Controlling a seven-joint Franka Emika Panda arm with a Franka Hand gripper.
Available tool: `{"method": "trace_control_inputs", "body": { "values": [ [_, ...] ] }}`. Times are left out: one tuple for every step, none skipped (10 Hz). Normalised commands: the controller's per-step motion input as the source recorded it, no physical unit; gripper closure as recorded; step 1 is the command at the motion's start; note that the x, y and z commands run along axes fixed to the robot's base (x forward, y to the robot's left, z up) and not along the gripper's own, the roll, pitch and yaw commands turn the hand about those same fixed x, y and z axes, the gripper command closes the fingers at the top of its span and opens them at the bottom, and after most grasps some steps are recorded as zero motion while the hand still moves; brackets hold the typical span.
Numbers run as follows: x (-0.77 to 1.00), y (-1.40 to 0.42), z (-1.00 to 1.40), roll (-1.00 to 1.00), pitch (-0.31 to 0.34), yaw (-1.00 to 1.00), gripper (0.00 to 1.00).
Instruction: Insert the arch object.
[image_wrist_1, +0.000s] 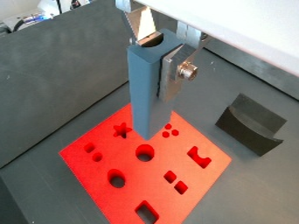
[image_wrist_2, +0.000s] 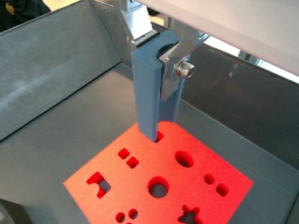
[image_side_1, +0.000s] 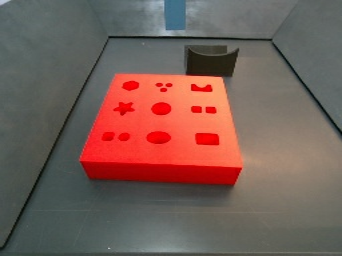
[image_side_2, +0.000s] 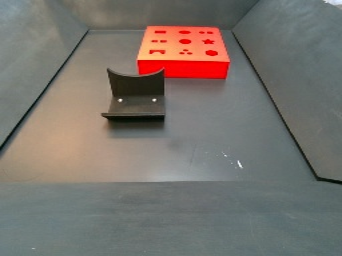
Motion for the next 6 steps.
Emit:
{"method": "trace_control_inputs", "body": {
  "values": [
    [0.00, 0.29, -0.41, 0.05, -0.009, 0.00, 1.00],
    [0.07, 0.57, -0.53, 0.05, 0.000, -0.10, 1.00],
    [0.00, 0.74, -0.51, 0.03, -0.023, -0.22, 1.00],
    [0.00, 0.78, -0.46, 0.00, -0.030, -0.25, 1.00],
    [0.05, 0.63, -0.41, 0.00, -0.043, -0.40, 1.00],
    [0.16, 0.39, -0.39, -0.03, -0.057, -0.63, 1.00]
  ]
}}
